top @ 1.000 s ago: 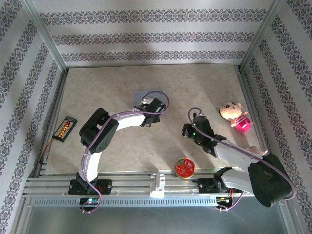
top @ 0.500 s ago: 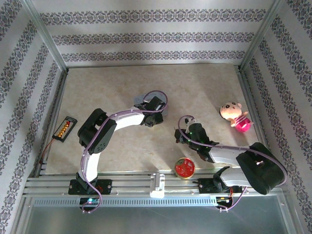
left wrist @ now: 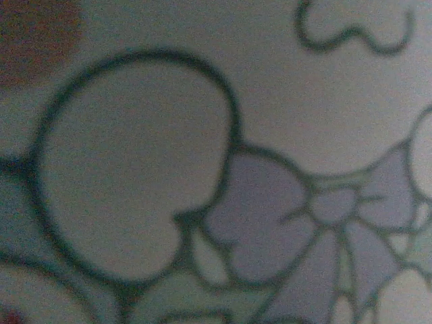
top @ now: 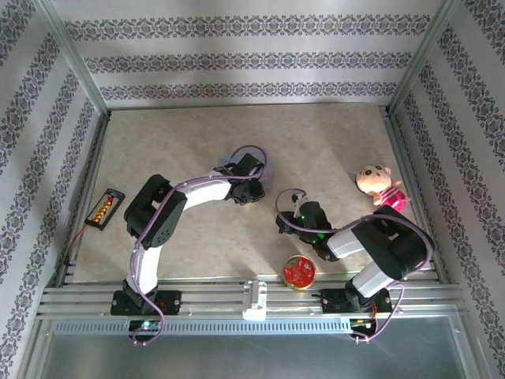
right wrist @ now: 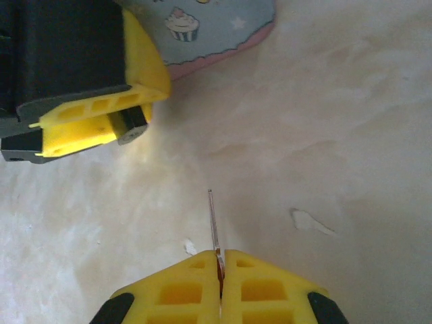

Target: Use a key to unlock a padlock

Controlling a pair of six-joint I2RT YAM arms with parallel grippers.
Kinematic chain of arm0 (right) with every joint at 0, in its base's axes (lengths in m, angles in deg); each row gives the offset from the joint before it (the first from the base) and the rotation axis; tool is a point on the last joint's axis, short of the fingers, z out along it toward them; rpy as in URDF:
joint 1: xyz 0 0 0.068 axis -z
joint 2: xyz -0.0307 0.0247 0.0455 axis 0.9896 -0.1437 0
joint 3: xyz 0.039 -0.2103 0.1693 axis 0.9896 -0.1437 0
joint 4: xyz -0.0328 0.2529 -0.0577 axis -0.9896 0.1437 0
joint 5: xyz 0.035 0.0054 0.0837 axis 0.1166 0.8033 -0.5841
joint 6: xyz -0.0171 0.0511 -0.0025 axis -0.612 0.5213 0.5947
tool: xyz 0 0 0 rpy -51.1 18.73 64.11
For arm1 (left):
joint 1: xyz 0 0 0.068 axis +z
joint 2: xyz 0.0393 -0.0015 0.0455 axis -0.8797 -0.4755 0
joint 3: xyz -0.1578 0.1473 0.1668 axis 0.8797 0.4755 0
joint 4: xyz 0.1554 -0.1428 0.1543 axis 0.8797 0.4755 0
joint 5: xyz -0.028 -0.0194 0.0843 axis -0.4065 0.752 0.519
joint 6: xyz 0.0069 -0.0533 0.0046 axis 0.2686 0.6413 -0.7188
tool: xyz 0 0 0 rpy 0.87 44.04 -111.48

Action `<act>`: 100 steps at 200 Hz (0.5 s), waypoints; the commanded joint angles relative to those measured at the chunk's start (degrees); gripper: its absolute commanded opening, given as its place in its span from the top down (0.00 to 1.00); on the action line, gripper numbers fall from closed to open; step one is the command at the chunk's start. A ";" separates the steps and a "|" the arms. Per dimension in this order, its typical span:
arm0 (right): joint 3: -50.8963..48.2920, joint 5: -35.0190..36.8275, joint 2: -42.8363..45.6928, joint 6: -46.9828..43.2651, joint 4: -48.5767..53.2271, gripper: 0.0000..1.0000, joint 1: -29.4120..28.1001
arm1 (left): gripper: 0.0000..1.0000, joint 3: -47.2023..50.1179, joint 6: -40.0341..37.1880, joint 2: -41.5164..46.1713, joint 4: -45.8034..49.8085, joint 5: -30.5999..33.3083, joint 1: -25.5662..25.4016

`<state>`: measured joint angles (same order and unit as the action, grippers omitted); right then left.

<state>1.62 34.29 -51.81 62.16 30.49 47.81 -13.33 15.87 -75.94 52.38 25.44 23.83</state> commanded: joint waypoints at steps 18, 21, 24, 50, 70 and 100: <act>1.22 -1.75 -5.43 0.99 -9.81 1.00 -1.40 | 0.91 -0.06 1.40 2.02 -0.46 -2.06 0.69; 1.37 -1.85 -5.68 0.97 -9.94 1.00 -1.53 | 0.91 -0.06 1.48 2.02 -0.54 -2.11 0.73; 1.56 -1.78 -5.88 0.89 -10.11 1.00 -1.66 | 0.91 -0.06 1.54 2.02 -0.60 -2.22 0.77; 2.68 -1.55 -7.56 0.87 -10.99 1.00 -2.33 | 0.91 -0.06 2.18 2.02 -1.16 -3.07 0.95; 3.35 -1.33 -8.47 0.97 -11.36 1.00 -2.60 | 0.91 0.09 2.76 2.09 -1.76 -3.87 1.13; 4.11 -1.57 -9.78 1.05 -11.95 1.00 -2.90 | 0.91 0.62 3.85 2.02 -3.19 -5.40 1.39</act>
<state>4.57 33.31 -60.14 62.64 21.31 45.84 -13.33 18.03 -75.92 51.85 22.62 24.31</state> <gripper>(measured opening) 0.050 0.320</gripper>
